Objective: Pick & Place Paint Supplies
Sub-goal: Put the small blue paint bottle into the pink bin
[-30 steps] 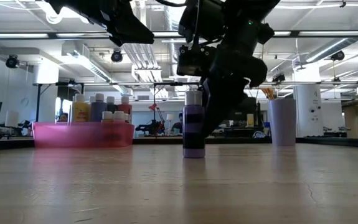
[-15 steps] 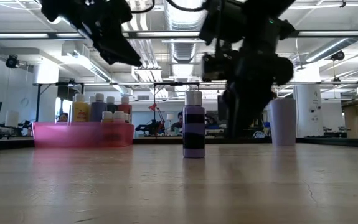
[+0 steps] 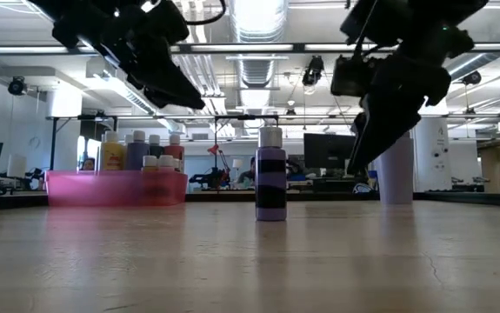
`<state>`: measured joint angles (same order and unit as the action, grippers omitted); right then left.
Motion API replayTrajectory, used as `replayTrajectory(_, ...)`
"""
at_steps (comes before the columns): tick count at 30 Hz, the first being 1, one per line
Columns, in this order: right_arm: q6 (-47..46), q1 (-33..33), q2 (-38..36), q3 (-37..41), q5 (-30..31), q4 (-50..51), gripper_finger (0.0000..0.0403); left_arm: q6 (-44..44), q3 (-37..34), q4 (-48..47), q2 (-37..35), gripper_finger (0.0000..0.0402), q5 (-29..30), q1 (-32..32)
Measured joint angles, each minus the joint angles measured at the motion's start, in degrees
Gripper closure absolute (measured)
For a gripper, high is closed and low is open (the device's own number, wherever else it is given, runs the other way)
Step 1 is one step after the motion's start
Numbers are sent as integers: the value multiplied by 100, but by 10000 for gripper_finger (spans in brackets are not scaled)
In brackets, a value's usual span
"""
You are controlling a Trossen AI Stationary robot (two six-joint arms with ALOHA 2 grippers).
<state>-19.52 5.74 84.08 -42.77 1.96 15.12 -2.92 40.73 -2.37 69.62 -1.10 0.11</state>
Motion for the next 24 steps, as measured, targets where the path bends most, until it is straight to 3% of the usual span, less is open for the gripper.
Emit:
replayTrajectory(7, 5, -3, -699, 335, 1146, -36, 150, -61, 4, 594, 776, 236, 3, -213)
replayTrajectory(24, 17, -2, -1161, 417, 1215, -42, 143, -360, 4, 1900, 1821, 236, -90, -350)
